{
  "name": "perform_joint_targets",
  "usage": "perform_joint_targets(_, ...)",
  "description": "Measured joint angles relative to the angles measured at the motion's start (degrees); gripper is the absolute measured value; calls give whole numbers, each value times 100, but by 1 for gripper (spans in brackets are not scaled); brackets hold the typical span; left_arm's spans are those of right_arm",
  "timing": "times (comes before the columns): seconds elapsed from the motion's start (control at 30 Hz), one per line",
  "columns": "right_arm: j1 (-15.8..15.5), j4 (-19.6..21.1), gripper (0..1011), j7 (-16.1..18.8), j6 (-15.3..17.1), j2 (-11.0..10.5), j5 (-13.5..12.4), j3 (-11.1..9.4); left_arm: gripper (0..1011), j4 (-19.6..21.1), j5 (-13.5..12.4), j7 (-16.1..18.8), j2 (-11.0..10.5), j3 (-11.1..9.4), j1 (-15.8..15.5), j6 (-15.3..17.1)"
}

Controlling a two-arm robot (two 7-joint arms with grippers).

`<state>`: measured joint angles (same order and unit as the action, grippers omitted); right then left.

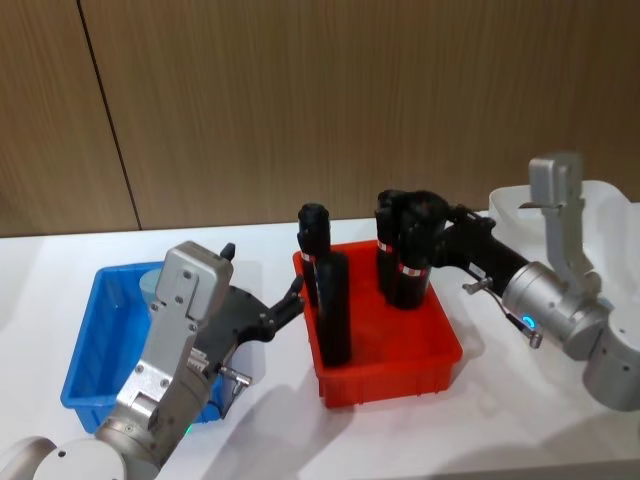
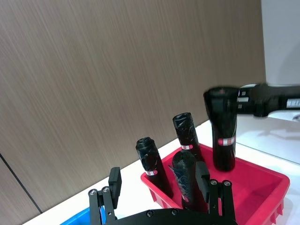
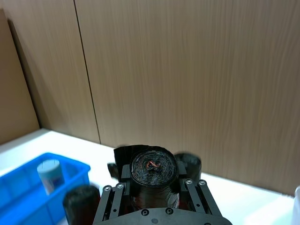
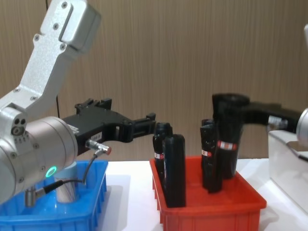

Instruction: Pick the cotton swabs from the blue box and place them into the white box.

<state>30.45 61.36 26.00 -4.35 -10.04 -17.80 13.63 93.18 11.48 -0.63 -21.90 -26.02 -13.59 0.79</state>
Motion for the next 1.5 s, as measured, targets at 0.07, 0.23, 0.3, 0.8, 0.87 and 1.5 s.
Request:
perform_joint_targets(0.07,-94,299,538,-79,72,-49,-41,-28,1000,0,0,0,0,0,0,0)
perform_joint_targets(0.23,-310,982,538,-313,231,-170,-92,-103,1000,0,0,0,0,0,0,0)
perform_joint_targets(0.3,-398,1252,538,-435,289,-226,-101,-139,1000,0,0,0,0,0,0,0)
perform_joint_targets(0.8,-778,2308,538,-1290,558,-533,61,-372,1000,0,0,0,0,0,0,0)
perform_joint_targets(0.87,-832,2425,538,-1466,600,-604,114,-438,1000,0,0,0,0,0,0,0)
perform_joint_targets(1.5,-940,2256,538,-2234,901,-947,371,-814,1000,0,0,0,0,0,0,0)
